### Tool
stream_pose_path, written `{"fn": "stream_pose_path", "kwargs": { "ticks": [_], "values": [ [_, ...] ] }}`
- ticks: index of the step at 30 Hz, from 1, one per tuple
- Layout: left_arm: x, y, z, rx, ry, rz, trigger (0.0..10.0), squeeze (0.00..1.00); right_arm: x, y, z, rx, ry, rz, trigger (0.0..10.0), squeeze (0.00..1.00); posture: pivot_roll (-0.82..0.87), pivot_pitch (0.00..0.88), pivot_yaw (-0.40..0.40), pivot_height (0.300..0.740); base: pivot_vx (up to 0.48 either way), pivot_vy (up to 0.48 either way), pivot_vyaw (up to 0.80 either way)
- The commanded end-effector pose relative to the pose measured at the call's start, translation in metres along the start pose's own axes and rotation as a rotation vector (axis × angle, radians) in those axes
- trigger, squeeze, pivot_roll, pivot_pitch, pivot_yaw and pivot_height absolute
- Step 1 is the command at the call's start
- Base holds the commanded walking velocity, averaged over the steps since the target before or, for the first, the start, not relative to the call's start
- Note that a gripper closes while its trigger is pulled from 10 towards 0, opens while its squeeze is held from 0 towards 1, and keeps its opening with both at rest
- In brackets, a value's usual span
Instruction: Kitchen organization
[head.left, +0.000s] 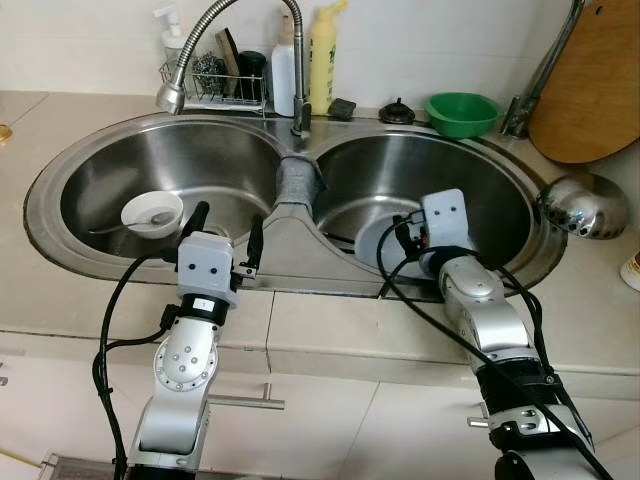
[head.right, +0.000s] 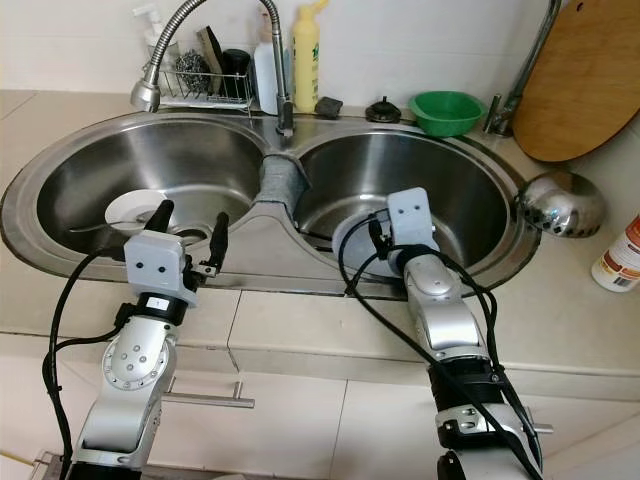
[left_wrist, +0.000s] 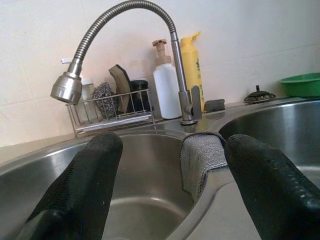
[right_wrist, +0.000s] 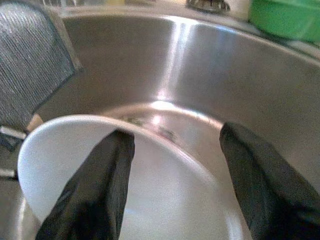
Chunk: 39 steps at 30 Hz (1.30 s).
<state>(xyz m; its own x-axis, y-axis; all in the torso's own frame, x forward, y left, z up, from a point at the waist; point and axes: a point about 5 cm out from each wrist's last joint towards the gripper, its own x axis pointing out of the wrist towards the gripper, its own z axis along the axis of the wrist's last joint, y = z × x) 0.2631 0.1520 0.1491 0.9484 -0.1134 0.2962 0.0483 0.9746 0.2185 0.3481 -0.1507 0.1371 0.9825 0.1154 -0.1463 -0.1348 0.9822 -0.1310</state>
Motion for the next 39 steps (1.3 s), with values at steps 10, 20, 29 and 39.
{"fn": "stream_pose_path", "kwargs": {
  "ticks": [10, 20, 29, 39],
  "values": [
    [-0.001, -0.001, -0.004, 0.006, 0.028, -0.008, 10.0, 0.0, -0.003, 0.005, -0.021, 0.014, 0.158, 0.075, 10.0, 1.0, 0.03, 0.01, -0.034, 0.74, 0.0, 0.0, 0.0],
    [-0.001, -0.001, -0.006, 0.014, 0.038, -0.014, 10.0, 0.0, -0.016, 0.031, -0.035, -0.397, 0.216, 0.379, 10.0, 1.0, 0.03, 0.003, -0.031, 0.74, 0.0, 0.0, 0.0],
    [0.0, -0.001, -0.006, 0.015, 0.042, -0.01, 10.0, 0.0, -0.025, 0.039, -0.033, -0.489, 0.203, 0.505, 10.0, 0.0, 0.03, 0.011, -0.033, 0.74, 0.0, 0.0, 0.0],
    [0.0, 0.0, -0.006, -0.004, 0.037, -0.001, 10.0, 0.0, -0.007, 0.019, 0.026, -0.219, -0.11, 0.183, 10.0, 0.0, 0.03, 0.014, -0.035, 0.74, 0.0, 0.0, 0.0]
  ]
}}
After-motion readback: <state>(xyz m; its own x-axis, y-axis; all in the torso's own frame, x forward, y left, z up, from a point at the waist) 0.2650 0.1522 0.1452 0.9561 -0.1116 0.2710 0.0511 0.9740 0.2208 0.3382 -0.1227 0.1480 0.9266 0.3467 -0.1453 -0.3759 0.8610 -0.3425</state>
